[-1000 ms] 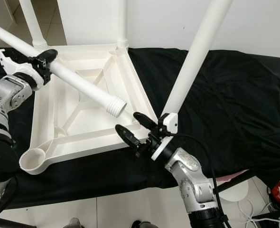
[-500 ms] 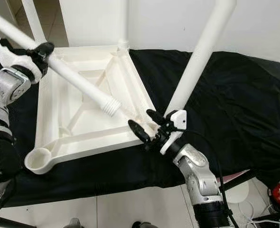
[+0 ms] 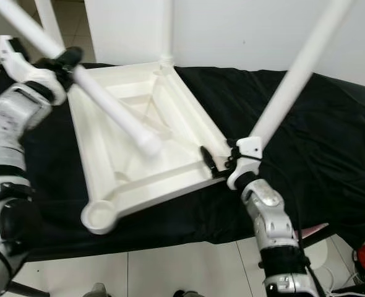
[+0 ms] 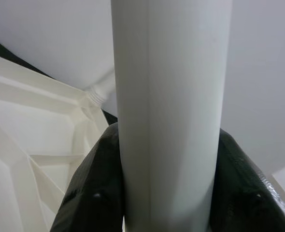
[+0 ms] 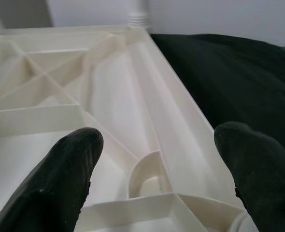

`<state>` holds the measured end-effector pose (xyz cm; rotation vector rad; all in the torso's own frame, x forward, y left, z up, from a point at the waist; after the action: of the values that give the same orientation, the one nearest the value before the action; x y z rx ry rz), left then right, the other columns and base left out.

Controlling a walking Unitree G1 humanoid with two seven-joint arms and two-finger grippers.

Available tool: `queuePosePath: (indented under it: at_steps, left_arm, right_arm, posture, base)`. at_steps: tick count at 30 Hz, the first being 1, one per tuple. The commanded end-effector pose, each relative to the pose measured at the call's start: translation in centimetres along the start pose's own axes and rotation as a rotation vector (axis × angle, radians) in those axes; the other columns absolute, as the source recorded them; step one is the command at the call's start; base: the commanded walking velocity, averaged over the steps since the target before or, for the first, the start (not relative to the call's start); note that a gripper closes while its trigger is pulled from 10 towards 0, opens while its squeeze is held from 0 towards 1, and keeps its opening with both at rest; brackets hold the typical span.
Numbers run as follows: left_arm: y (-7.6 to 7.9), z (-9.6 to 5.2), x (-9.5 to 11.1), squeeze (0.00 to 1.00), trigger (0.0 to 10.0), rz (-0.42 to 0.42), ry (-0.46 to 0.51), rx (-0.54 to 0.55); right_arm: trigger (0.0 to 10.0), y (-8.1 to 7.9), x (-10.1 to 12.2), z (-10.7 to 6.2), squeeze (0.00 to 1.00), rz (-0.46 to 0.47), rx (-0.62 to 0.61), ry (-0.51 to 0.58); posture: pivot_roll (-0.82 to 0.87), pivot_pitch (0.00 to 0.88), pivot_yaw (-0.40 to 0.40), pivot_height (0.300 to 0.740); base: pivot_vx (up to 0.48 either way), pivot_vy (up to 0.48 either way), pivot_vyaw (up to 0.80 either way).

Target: Building children table

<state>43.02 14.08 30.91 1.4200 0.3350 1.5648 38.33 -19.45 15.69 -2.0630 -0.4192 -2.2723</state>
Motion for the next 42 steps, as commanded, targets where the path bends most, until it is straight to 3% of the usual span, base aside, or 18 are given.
queuePosePath:
  at_steps: [1,4,9,10,13,15,16,19,20,22,25,27,30,33,39,42]
  left_arm:
    - [2.0,0.1,-0.8,0.00,10.0,0.019,-0.034,-0.109]
    - [3.5,0.0,-2.7,0.00,10.0,0.038,-0.091,-0.157]
    - [4.1,0.1,-3.3,0.00,10.0,0.036,-0.107,-0.171]
    - [4.7,0.0,-3.6,0.00,10.0,0.047,-0.118,-0.188]
    - [5.1,0.0,-3.7,0.00,10.0,0.060,-0.121,-0.198]
    - [5.3,0.0,-3.8,0.00,10.0,0.078,-0.122,-0.200]
    - [5.3,0.0,-3.8,0.00,10.0,0.078,-0.122,-0.200]
    - [6.3,0.1,-4.5,0.00,10.0,0.163,-0.133,-0.225]
    - [6.3,0.1,-4.5,0.00,10.0,0.163,-0.133,-0.225]
    - [7.0,0.2,-5.0,0.00,10.0,0.225,-0.136,-0.240]
    - [7.2,0.3,-5.1,0.00,10.0,0.244,-0.135,-0.243]
    - [7.8,0.9,-5.8,0.00,10.0,0.319,-0.132,-0.246]
    - [8.3,1.2,-6.1,0.00,10.0,0.357,-0.129,-0.248]
    - [9.6,2.0,-7.4,0.00,10.0,0.457,-0.125,-0.270]
    - [10.4,2.5,-8.2,0.00,10.0,0.518,-0.123,-0.283]
    - [11.9,3.0,-8.7,0.00,10.0,0.566,-0.105,-0.319]
  right_arm:
    - [10.0,3.4,-0.3,-0.8,0.00,-0.029,-0.125,-0.011]
    - [10.0,6.1,-0.3,-1.4,0.00,-0.040,-0.206,-0.011]
    - [10.0,7.5,0.1,-1.8,0.00,-0.059,-0.241,0.003]
    - [10.0,9.7,0.2,-2.4,0.00,-0.058,-0.319,0.001]
    - [10.0,9.7,0.3,-2.4,0.00,-0.045,-0.323,0.000]
    - [10.0,8.1,0.1,-1.8,0.00,-0.036,-0.274,0.001]
    - [10.0,8.1,0.1,-1.8,0.00,-0.036,-0.274,0.001]
    - [10.0,2.0,0.3,-0.3,0.00,0.017,-0.072,0.004]
    - [10.0,2.0,0.3,-0.3,0.00,0.017,-0.072,0.004]
    - [10.0,-1.4,1.2,0.4,0.00,0.031,0.050,0.025]
    - [10.0,-2.4,1.6,0.6,0.00,0.030,0.086,0.035]
    - [10.0,-4.9,3.1,1.3,0.00,0.014,0.194,0.069]
    - [10.0,-6.0,4.0,1.7,0.00,0.004,0.243,0.085]
    - [10.0,-8.4,5.7,2.8,0.00,-0.013,0.341,0.099]
    - [10.0,-10.1,6.5,3.2,0.00,-0.025,0.400,0.104]
    - [10.0,-11.8,6.9,3.5,0.00,-0.040,0.463,0.096]
  posture:
    - [0.08,0.049,-0.077,0.740]
    - [0.08,0.051,-0.077,0.740]
    - [0.08,0.061,-0.077,0.740]
    - [0.08,0.072,-0.071,0.740]
    - [0.08,0.079,-0.069,0.740]
    - [0.08,0.083,-0.068,0.740]
    - [0.08,0.083,-0.068,0.740]
    - [0.08,0.091,-0.063,0.740]
    - [0.08,0.091,-0.063,0.740]
    - [0.08,0.095,-0.062,0.740]
    - [0.08,0.095,-0.062,0.740]
    - [0.08,0.095,-0.061,0.740]
    - [0.08,0.095,-0.061,0.740]
    - [0.08,0.087,-0.068,0.740]
    - [0.08,0.083,-0.074,0.740]
    - [0.09,0.080,-0.078,0.740]
  base:
    - [0.000,0.000,0.00]
    - [0.000,0.000,0.00]
    - [0.000,0.000,0.00]
    - [0.000,0.000,0.00]
    - [0.000,0.000,0.00]
    - [0.000,0.000,0.00]
    - [0.000,0.000,0.00]
    - [0.000,0.000,0.00]
    - [0.000,0.000,0.00]
    - [0.000,0.000,0.00]
    - [0.000,0.000,0.00]
    - [0.000,0.000,0.00]
    - [0.000,0.000,0.00]
    - [0.000,0.000,0.00]
    - [0.000,0.000,0.00]
    - [0.000,0.000,0.00]
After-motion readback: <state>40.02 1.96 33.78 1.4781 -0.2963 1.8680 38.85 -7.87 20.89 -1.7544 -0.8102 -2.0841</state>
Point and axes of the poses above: a point about 5 cm out from each wrist's last joint towards the gripper, its own z axis pointing out of the wrist towards the gripper, its own x axis along the axis of the wrist's last joint, y = z × x, the point moved 6 cm from there along z, pointing out of the wrist towards the gripper, and after that the axes turned 8 degrees about -z, right-handed, at the moved point
